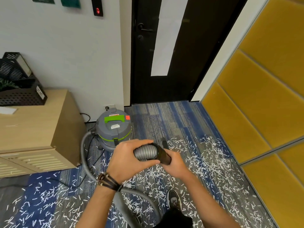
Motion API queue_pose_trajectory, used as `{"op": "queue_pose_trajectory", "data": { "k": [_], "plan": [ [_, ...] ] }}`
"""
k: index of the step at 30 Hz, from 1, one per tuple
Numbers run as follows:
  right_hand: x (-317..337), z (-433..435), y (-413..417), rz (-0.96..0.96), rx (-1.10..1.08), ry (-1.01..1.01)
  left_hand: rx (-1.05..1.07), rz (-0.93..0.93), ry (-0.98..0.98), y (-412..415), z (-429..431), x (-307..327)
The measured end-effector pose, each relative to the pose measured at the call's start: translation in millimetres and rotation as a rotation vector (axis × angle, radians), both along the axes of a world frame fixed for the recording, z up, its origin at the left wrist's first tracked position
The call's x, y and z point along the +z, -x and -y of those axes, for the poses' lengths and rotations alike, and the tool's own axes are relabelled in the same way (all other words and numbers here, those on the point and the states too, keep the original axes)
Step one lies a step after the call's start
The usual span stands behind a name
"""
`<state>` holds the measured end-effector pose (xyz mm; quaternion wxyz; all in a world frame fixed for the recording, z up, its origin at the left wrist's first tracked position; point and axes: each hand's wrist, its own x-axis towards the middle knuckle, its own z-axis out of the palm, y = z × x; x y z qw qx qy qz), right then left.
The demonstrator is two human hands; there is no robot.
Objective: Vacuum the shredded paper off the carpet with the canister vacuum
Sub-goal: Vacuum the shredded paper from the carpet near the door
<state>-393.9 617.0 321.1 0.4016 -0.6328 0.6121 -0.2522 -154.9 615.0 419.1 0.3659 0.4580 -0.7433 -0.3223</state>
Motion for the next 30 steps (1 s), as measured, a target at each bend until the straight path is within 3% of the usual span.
{"op": "queue_pose_trajectory", "data": {
  "k": [7,12,25,30],
  "plan": [
    [6.0,-21.2,-12.3,0.065,-0.016,-0.009,-0.065,-0.032,0.045,-17.8,-4.4,10.3],
    [16.7,-14.2,-9.6,-0.008,-0.013,0.024,-0.020,-0.122,0.080,-16.9,-4.4,16.7],
    [0.0,-30.8,-4.6,0.002,-0.076,0.010,-0.157,-0.086,0.037,-7.2,2.6,2.1],
    [4.3,-29.7,-0.8,0.004,-0.098,-0.016,-0.089,-0.115,0.098,-9.0,1.2,5.4]
  ]
}}
